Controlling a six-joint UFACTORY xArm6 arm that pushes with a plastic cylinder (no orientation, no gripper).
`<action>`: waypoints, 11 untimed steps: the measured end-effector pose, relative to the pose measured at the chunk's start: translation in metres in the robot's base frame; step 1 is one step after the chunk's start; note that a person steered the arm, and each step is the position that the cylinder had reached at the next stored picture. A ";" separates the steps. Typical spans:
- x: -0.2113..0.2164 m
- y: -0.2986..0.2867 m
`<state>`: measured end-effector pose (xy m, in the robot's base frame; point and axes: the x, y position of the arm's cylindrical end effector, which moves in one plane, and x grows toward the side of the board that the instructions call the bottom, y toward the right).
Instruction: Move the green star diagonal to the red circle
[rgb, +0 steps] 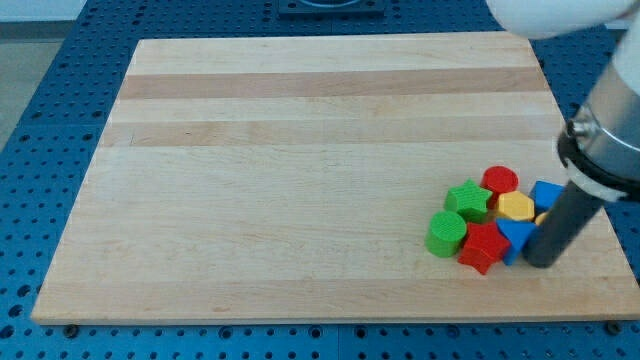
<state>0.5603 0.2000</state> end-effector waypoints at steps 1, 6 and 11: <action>-0.017 -0.020; -0.108 -0.081; -0.187 -0.130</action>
